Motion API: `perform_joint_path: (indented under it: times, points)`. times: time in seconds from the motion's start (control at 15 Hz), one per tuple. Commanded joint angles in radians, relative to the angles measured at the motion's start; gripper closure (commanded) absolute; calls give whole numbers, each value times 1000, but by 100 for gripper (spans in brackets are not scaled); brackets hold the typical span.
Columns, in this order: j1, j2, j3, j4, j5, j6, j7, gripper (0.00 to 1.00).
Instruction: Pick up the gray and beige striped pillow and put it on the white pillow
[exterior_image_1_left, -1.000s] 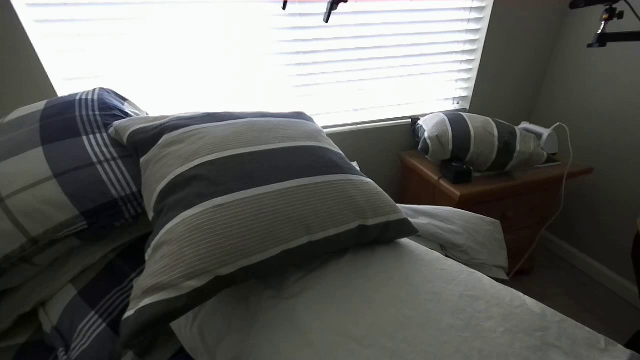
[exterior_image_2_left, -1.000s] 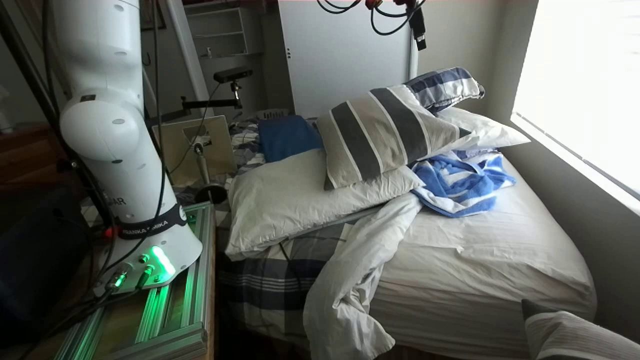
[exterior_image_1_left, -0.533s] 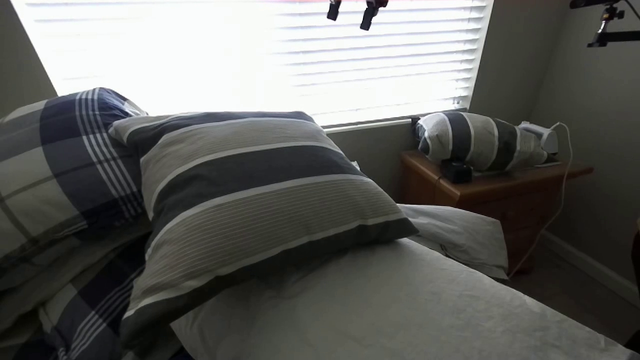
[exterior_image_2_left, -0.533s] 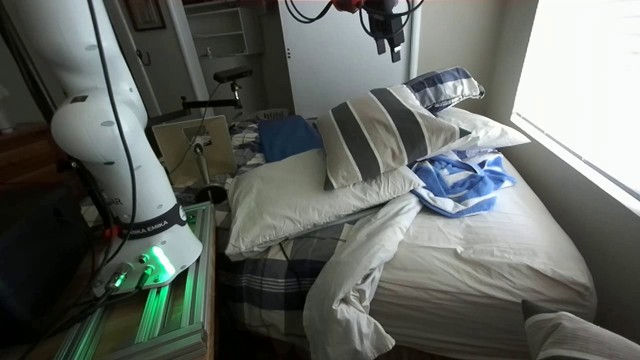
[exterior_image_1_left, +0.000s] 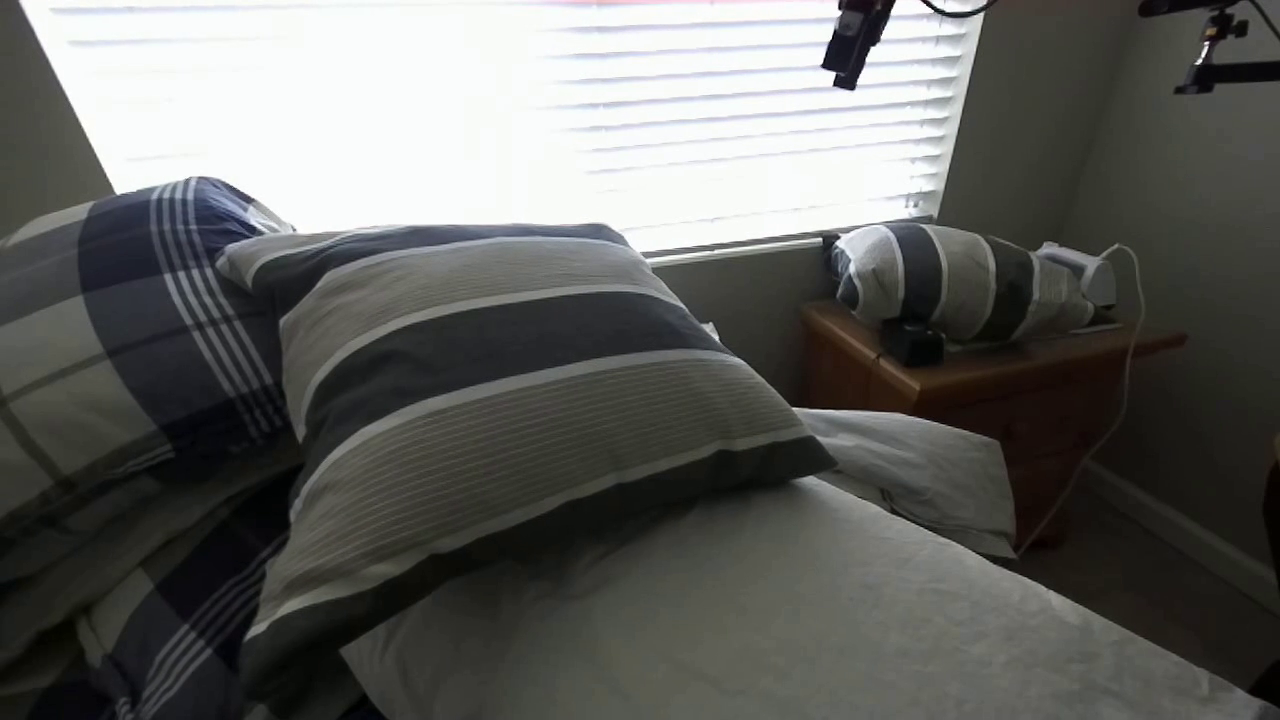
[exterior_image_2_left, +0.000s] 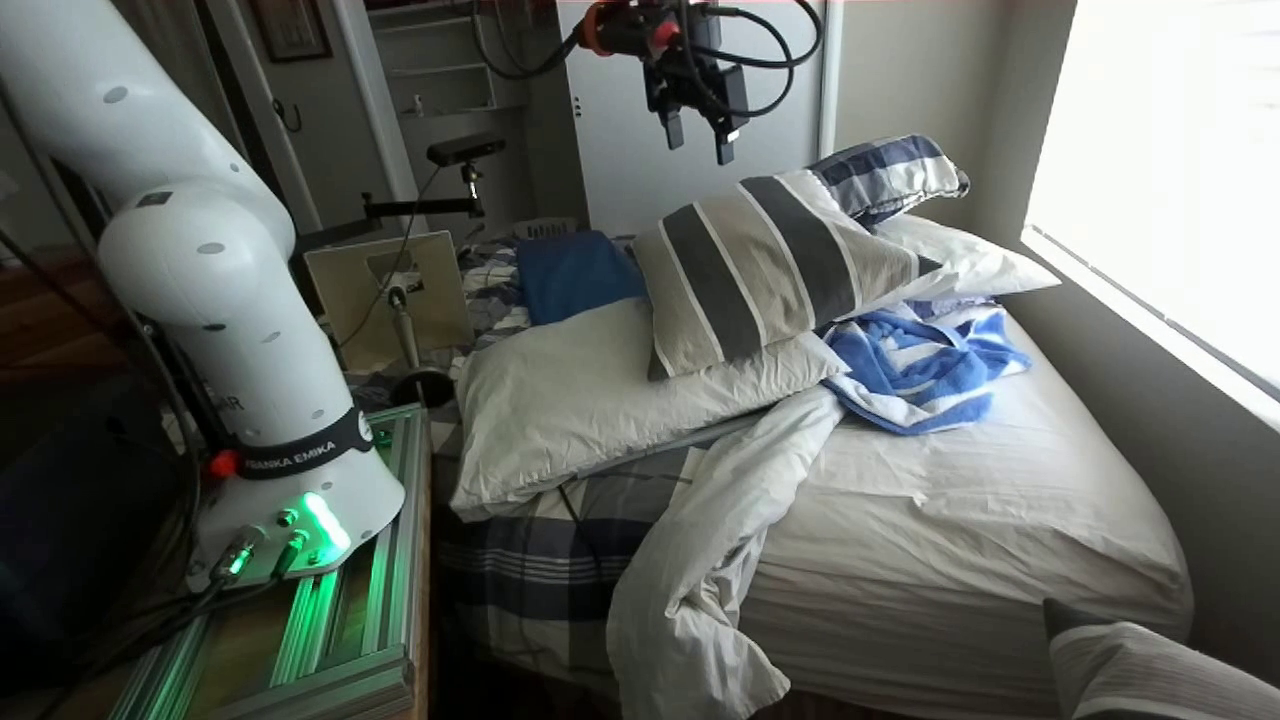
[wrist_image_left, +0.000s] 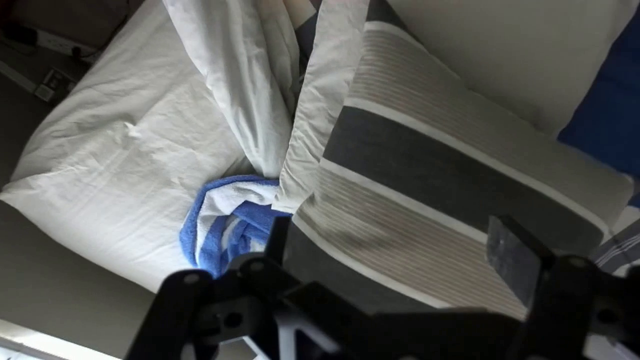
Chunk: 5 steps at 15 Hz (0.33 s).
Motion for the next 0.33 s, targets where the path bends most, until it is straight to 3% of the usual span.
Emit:
perform_joint_path:
  times: [0.0, 0.27]
  points:
    - [-6, -28, -4, -27, 6, -2, -28, 0]
    - [4, -64, -14, -59, 8, -2, -47, 0]
